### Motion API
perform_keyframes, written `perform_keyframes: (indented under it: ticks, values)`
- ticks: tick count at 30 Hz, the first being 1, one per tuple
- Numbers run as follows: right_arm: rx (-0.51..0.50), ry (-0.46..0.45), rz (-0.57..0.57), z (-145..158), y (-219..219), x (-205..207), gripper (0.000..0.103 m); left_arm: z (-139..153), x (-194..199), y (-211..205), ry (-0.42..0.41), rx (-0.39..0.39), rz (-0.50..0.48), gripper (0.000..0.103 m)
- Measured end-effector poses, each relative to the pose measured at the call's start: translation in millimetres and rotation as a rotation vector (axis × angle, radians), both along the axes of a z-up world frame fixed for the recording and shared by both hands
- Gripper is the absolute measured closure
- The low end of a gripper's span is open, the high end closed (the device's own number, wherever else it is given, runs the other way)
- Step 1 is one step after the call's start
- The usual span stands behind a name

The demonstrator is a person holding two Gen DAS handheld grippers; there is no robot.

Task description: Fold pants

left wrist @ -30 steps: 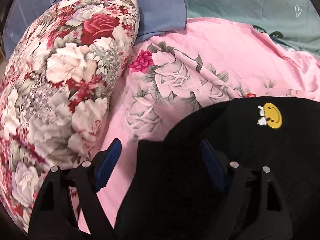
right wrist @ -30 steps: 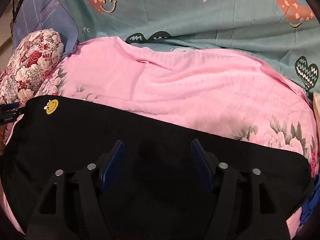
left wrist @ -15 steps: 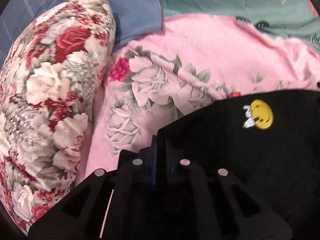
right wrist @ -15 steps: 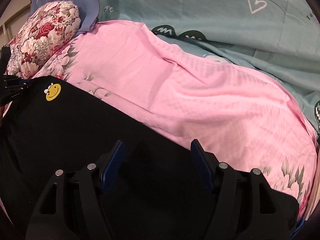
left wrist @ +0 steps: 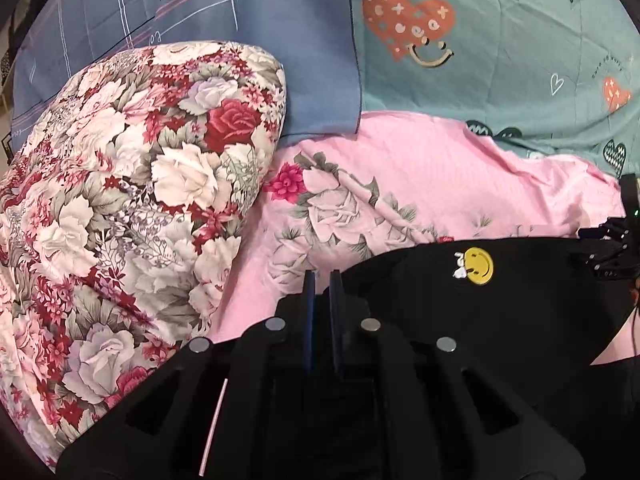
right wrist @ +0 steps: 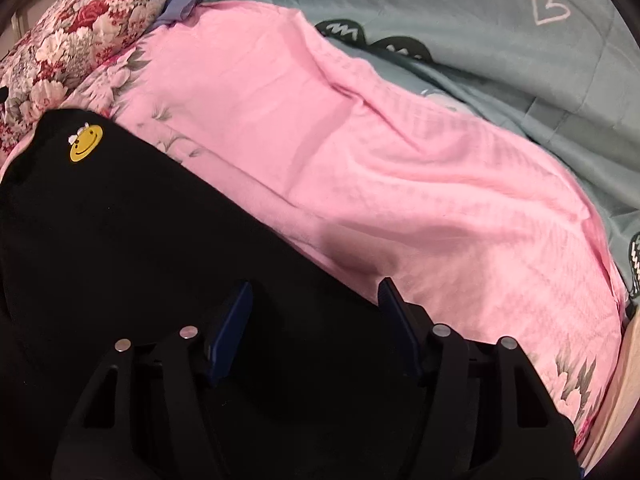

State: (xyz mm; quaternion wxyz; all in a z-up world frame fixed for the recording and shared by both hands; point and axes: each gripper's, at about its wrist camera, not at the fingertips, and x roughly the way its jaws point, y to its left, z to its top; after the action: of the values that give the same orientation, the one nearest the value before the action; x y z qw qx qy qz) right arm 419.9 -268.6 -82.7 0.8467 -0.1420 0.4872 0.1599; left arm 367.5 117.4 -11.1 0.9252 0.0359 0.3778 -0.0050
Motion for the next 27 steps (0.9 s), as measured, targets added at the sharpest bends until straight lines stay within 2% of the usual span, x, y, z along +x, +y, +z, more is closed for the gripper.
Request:
perform_keyframes:
  ticks: [2,3,4,5,6,7,14,18,20,22,27]
  values:
    - [0.026,0.021,0.008,1,0,3,0.049,-5,3,-2,0.017,0.017,-0.013,0.095]
    - [0.041,0.028,0.010,1,0,4,0.057,-7,4,-2,0.020,0.024,-0.013,0.095]
    - [0.062,0.039,0.011,2,0,4,0.066,-9,6,-3,0.022,0.031,-0.011,0.086]
    - [0.078,0.055,0.004,3,1,5,0.095,-11,9,-3,0.027,0.038,-0.007,0.076]
    - [0.081,0.064,-0.002,4,1,6,0.097,-14,12,-5,0.028,0.049,-0.008,0.049]
    - [0.077,0.057,0.003,6,2,4,0.098,-17,14,-8,0.023,0.074,-0.012,0.029]
    - [0.215,0.002,0.033,34,-12,-37,0.099,-48,40,-31,0.038,0.216,-0.042,0.027]
    - [0.229,-0.008,0.040,39,-15,-51,0.099,-64,53,-48,0.028,0.306,-0.076,0.027]
    - [0.234,-0.013,0.044,40,-14,-56,0.099,-68,58,-50,0.033,0.291,-0.073,0.036]
    - [0.232,-0.014,0.044,40,-12,-57,0.099,-75,64,-51,0.084,0.268,-0.075,0.089]
    - [0.236,-0.026,0.031,42,-13,-55,0.099,-77,63,-48,0.108,0.225,-0.066,0.099]
